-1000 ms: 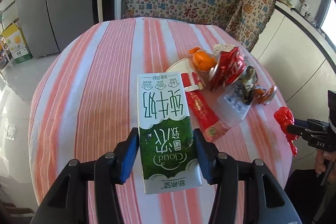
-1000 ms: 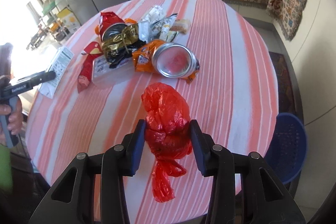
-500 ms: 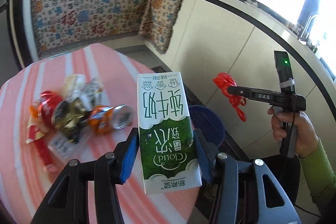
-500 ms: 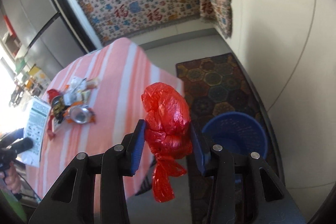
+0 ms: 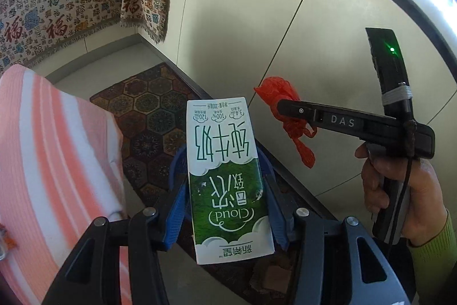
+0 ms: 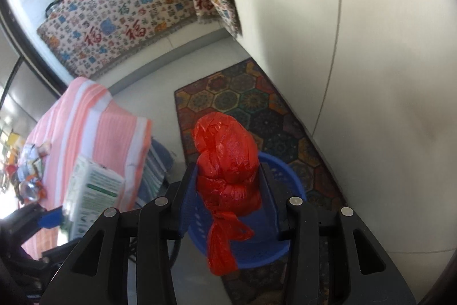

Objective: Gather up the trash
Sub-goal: 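Carry both items over the blue wastebasket and open both tools to drop them, then return both tools to the table and reach the left tool to the red wrapper, then grasp the red snack wrapper with the left tool while the right tool grasps the crushed orange can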

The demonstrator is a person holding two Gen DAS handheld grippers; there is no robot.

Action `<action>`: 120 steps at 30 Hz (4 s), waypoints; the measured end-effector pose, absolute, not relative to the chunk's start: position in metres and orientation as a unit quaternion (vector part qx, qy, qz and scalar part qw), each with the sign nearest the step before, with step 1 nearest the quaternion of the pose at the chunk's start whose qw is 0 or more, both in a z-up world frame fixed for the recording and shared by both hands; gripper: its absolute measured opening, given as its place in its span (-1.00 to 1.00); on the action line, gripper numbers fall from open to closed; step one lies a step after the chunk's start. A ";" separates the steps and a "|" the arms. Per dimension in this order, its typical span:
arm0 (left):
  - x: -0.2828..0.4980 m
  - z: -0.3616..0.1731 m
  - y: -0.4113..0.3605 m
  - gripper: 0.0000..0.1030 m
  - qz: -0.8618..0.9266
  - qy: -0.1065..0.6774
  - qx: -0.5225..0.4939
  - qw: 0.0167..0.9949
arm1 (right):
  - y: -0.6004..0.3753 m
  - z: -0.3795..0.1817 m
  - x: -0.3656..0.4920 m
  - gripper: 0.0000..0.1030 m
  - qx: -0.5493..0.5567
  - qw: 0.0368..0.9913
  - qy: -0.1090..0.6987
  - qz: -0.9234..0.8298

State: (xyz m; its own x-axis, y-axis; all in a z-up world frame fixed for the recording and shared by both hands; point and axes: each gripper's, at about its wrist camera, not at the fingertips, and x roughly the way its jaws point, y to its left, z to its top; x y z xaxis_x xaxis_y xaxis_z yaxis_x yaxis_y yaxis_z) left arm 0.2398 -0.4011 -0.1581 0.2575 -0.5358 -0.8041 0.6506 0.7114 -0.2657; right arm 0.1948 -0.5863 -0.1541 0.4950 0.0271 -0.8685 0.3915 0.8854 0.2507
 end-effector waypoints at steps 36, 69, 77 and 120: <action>0.163 -0.130 -0.305 0.27 -0.308 0.415 0.053 0.854 | -0.492 -0.095 0.183 0.44 0.093 0.921 0.370 -0.080; 0.201 -0.118 0.020 0.27 -0.057 0.443 -0.087 0.891 | -0.172 -0.161 0.170 0.78 -0.035 0.880 0.451 0.146; 0.213 -0.130 0.016 -0.45 -0.067 0.465 -0.061 0.881 | -0.172 -0.161 0.169 0.79 -0.037 0.880 0.449 0.150; 0.153 -0.153 0.036 0.37 -0.030 0.436 0.006 0.900 | -0.159 -0.114 0.213 0.26 -0.054 0.787 0.475 0.390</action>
State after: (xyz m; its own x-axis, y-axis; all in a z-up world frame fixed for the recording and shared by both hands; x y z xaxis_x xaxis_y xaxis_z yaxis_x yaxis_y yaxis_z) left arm 0.1534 0.0358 -0.1528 0.6186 -0.0486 -0.7842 0.0596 0.9981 -0.0148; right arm 0.2129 -0.1595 -0.1137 0.2452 0.5623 -0.7897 -0.6648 0.6904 0.2852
